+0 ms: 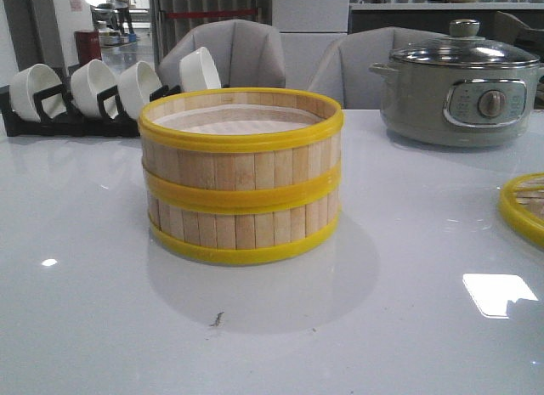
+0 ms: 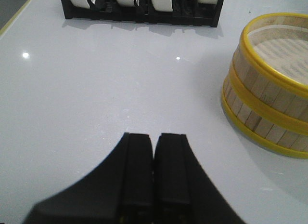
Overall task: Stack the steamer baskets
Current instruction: 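Lower the right gripper and grasp the knob of the woven lid, then lift the lid with the right gripper and carry it over the stack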
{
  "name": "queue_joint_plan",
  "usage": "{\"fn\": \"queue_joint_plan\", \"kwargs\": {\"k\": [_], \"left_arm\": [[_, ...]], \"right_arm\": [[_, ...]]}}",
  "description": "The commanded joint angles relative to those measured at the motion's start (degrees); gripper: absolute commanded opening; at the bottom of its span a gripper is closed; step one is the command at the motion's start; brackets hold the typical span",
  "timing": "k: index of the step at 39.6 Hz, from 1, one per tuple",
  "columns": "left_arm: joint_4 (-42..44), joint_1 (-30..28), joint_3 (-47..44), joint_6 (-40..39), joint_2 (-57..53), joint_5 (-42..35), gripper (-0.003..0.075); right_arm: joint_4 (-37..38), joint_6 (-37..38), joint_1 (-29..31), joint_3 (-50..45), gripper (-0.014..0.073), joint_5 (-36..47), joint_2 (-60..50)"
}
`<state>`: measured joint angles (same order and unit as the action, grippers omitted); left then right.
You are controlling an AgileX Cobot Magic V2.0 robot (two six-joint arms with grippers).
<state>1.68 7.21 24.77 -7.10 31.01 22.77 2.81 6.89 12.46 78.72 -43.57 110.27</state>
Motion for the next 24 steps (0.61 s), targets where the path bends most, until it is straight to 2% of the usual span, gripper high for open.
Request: {"fn": "queue_joint_plan", "kwargs": {"k": [1,13,24], "left_arm": [[0.10,0.43,1.71,-0.42,0.04,-5.05,0.0083],[0.10,0.43,1.71,-0.42,0.04,-5.05,0.0083],[0.10,0.43,1.71,-0.42,0.04,-5.05,0.0083]], "right_arm": [[0.44,0.12,0.39,1.58,0.0055,1.40,-3.16],[0.31,0.12,-1.97,5.51,0.0054,-2.22,-6.88],[0.31,0.02,-9.52,17.63,0.0054,-11.09,-9.52]]}}
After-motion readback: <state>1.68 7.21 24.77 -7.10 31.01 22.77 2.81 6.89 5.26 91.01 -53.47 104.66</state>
